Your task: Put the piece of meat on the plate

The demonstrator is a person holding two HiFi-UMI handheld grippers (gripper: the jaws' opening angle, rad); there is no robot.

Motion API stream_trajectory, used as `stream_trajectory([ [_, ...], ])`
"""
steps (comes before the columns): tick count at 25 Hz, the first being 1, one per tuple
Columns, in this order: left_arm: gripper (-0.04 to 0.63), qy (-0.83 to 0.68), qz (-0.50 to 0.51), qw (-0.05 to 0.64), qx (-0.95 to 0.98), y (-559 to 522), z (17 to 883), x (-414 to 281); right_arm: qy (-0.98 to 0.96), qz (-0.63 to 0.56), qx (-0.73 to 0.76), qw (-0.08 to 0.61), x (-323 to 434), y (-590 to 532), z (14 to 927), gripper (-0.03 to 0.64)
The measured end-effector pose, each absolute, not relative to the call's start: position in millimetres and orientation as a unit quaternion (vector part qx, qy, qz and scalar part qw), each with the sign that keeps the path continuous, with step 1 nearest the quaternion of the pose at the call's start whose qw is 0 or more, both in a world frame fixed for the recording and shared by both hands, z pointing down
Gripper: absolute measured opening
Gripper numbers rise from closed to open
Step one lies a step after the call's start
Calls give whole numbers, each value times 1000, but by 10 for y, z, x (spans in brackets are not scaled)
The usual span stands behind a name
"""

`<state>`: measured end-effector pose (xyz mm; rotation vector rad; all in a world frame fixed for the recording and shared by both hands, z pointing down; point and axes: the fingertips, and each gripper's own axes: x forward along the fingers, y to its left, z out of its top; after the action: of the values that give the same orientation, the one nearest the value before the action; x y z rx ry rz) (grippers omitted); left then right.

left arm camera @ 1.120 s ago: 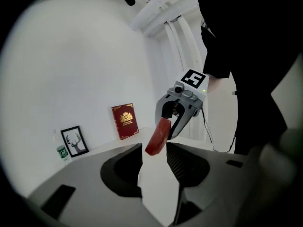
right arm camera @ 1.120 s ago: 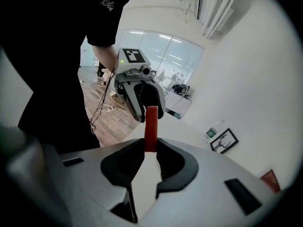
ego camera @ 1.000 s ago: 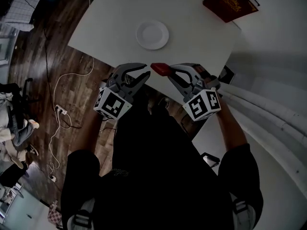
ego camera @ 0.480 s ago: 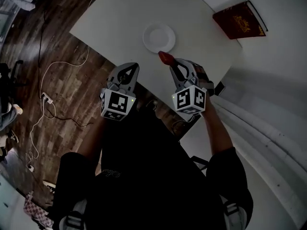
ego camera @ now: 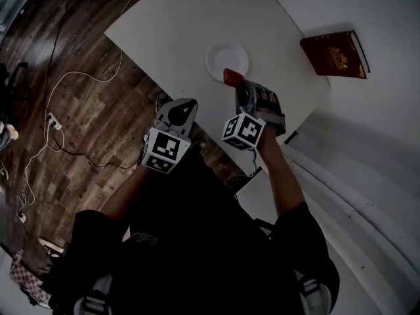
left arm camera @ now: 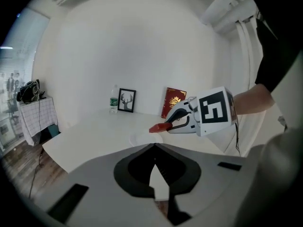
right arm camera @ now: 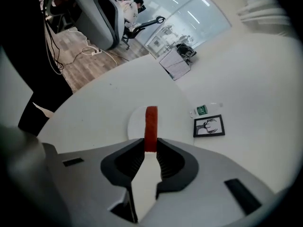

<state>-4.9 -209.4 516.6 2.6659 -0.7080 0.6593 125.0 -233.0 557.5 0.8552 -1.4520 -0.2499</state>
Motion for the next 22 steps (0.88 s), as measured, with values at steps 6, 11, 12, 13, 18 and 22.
stream_trajectory([
  [6,3,-258,224,170,924,-2148,5221,-96,-611,-114,367,692,1376,-2524,5853,94],
  [11,3,-258,230,169,923,-2197,5251,-127,-605,-117,359,701,1405,-2660,6016,94],
  [12,3,-258,231,167,923,-2214,5247,-129,-604,-115,359,702,1415,-2677,6040,94],
  [13,3,-259,231,167,923,-2227,5247,-127,-602,-113,359,704,1428,-2690,6059,94],
  [18,3,-264,231,174,920,-2277,5271,-147,-592,-121,356,713,1469,-2778,6118,94],
  [22,3,-271,224,171,920,-2318,5245,-162,-589,-124,349,718,1479,-2831,6193,94],
])
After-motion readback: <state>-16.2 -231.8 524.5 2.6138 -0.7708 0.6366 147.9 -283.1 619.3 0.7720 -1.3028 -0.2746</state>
